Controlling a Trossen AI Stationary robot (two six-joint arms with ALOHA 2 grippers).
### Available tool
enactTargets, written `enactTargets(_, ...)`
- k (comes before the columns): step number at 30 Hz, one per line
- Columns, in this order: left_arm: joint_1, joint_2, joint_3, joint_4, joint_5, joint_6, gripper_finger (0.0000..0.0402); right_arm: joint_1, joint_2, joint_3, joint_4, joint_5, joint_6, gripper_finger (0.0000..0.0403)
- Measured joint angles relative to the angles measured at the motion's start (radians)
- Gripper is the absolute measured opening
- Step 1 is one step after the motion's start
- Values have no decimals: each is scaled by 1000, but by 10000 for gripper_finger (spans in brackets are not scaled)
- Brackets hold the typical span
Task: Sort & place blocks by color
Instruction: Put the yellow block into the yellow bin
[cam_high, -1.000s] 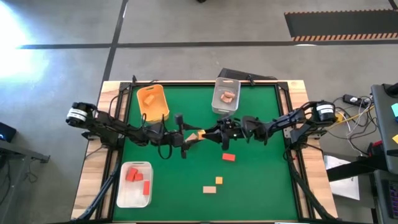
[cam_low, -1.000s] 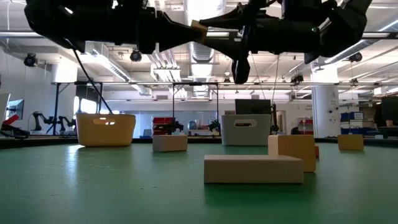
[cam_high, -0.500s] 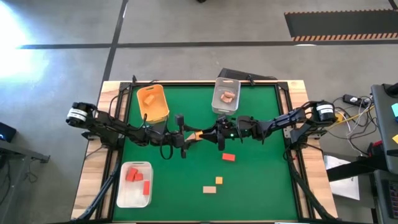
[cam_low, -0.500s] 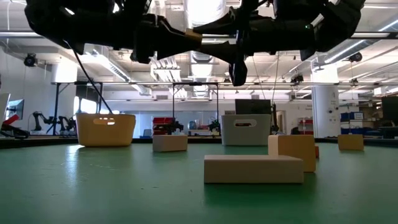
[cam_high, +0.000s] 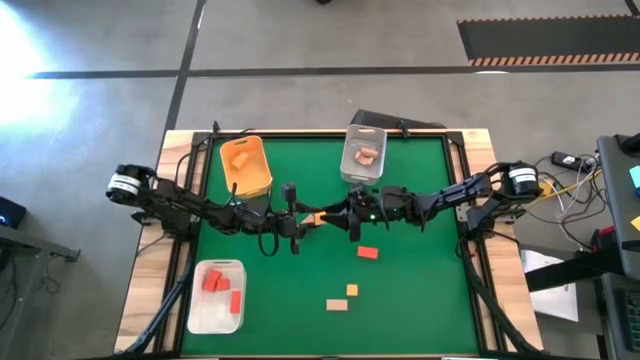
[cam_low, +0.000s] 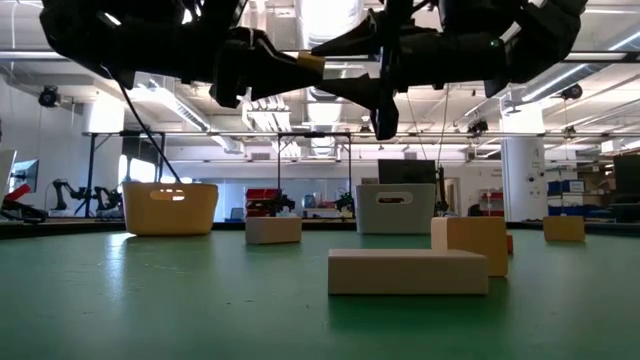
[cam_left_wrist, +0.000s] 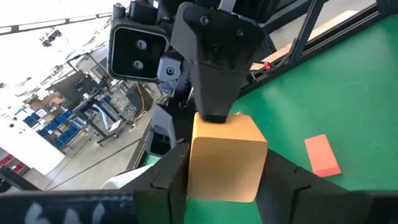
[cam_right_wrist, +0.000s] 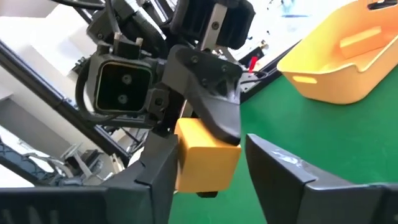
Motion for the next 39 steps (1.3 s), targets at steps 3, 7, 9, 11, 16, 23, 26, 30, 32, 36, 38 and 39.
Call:
enactTargets(3, 0, 0, -1, -1, 1, 0, 121, -3, 0, 0, -1, 6, 1, 205)
enactTargets(7, -1, 0, -7, -3, 4, -8, 121, -14, -13, 0, -28, 5, 8, 244)
enactTargets(9, -1, 0, -13, -4, 5, -32, 121, -23, -31, 0, -74, 4, 8, 259)
enactTargets(11, -1, -1, -18, -18, 4, -61, 121, -31, -57, 0, -148, 2, 5, 270)
enactTargets(16, 14, -16, -19, -151, -119, -160, 121, -45, -148, -1, -376, 72, -23, 281)
enactTargets(23, 128, -135, 16, -576, -248, -397, 121, -43, -280, -1, -692, 332, -28, 267)
enactTargets(26, 233, -195, 73, -853, -294, -583, 121, -35, -305, -1, -753, 405, -26, 260)
enactTargets(30, 425, -233, 185, -1318, -356, -910, 121, -31, -302, -1, -753, 423, -26, 253)
enactTargets(32, 516, -230, 212, -1453, -332, -971, 121, -31, -293, -1, -745, 426, -26, 252)
enactTargets(36, 621, -212, 209, -1469, -241, -962, 157, -31, -268, -2, -750, 426, -26, 253)
enactTargets(38, 639, -197, 209, -1468, -234, -940, 188, -31, -259, -2, -749, 426, -26, 254)
enactTargets(39, 642, -192, 209, -1469, -234, -937, 202, -31, -253, -2, -749, 426, -26, 255)
